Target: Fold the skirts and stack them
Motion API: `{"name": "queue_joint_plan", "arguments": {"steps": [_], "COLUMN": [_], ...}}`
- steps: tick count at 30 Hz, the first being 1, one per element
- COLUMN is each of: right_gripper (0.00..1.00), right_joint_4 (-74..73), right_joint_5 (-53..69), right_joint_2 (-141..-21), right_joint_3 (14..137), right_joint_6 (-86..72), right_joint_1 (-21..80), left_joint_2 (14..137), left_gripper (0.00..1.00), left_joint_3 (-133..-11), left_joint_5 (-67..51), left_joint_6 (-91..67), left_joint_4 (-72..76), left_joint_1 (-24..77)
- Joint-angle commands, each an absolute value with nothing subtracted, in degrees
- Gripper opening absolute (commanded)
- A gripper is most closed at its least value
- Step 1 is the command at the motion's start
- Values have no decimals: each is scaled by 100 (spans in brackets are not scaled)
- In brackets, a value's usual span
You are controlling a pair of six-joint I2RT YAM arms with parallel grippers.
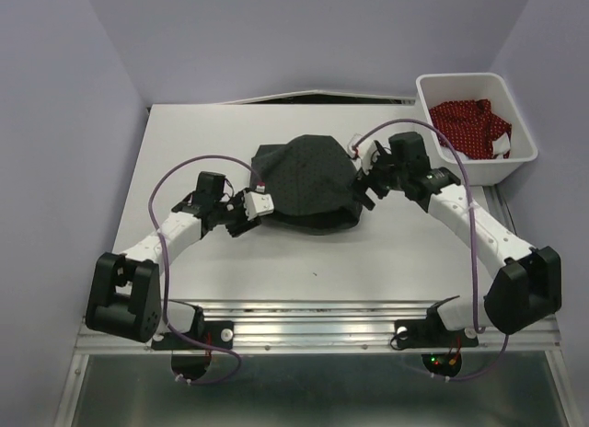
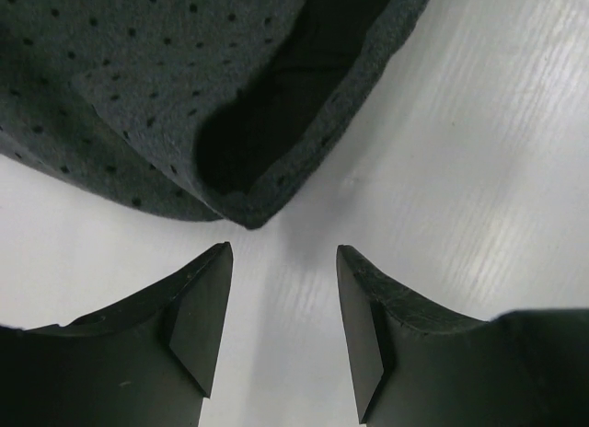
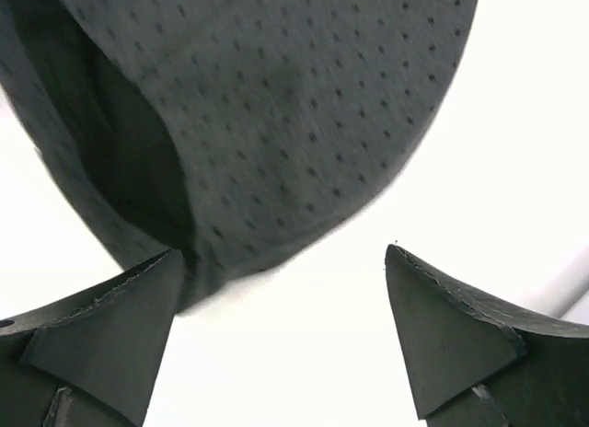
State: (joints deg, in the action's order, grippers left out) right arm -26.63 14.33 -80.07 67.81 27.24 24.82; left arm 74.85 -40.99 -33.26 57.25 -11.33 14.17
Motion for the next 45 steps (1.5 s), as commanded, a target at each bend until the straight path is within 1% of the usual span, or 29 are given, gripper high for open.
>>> {"name": "queue_joint_plan", "arguments": {"steps": [1,3,4,7,8,10,13,21,26,28,29,30,32,33,35,36,38,39,40,44,45], "right_gripper": [94,93,93,92,92,92,91,87,86,84,82,74,67,58,48,28,5,1,1,1,1], "right_joint_4": [-2619,-2628,-2637,-2602,-2532,-2583,-2593,-2469,-2715,-2698,-2707,-2716,-2759,-2777,-2838,-2848,-2787,-2586,-2462,-2057,-2013], "right_joint_5": [2449,2908,3048,3637,3882,3937,4034,3903,3841,3806,3788,3753,3744,3709,3718,3726,3735,3744,3744,3534,3394], "right_joint_2": [-7673,-7882,-7953,-8234,-8340,-8734,-8982,-9088,-9140,-9289,-9368,-9439,-9641,-9694,-9817,-9835,-9818,-9722,-9669,-9501,-9492], "right_joint_3": [6048,5924,5924,5897,5950,6273,6495,6293,6328,6424,6468,6521,6697,6749,6899,6926,6926,6908,6917,7574,8063], "right_joint_6": [5267,5798,6410,7423,7435,7706,7874,8208,8446,8420,8411,8385,8324,8271,8192,8165,7877,7692,7482,5865,5358], "right_joint_1": [1601,1407,1328,1327,1327,1397,1555,2232,2373,2426,2487,2487,2487,2557,2558,2619,2619,2671,2672,2672,2672], "left_joint_2": [7655,7725,7769,7717,7682,7621,7567,7594,7611,7655,7673,7690,7699,7708,7673,7655,7533,7471,7392,7014,6953], "left_gripper": [60,59,59,59,59,59,59,59,59,59,59,59,59,59,61,62,64,82,85,86,86], "left_joint_3": [-4043,-4087,-4104,-4000,-3964,-3885,-3832,-3814,-3814,-3823,-3858,-3876,-3946,-3972,-4034,-4060,-4052,-4043,-4034,-4017,-3982], "left_joint_5": [-3603,-3744,-3831,-3902,-3902,-3867,-3876,-3885,-3902,-3894,-3876,-3867,-3858,-3850,-3876,-3876,-3928,-3981,-4051,-4456,-4465], "left_joint_6": [5792,5626,5582,5537,5494,5380,5204,5036,5010,4992,4975,4957,4957,4940,4931,4922,5026,5140,5246,5843,6141], "left_joint_4": [-150,-106,-105,-88,-62,-44,95,114,141,141,141,123,27,9,-193,-219,-307,-412,-448,-851,-948], "left_joint_1": [1555,1573,1573,1573,1573,1565,1529,1415,1389,1389,1389,1389,1380,1371,1319,1231,1091,907,810,379,334]}}
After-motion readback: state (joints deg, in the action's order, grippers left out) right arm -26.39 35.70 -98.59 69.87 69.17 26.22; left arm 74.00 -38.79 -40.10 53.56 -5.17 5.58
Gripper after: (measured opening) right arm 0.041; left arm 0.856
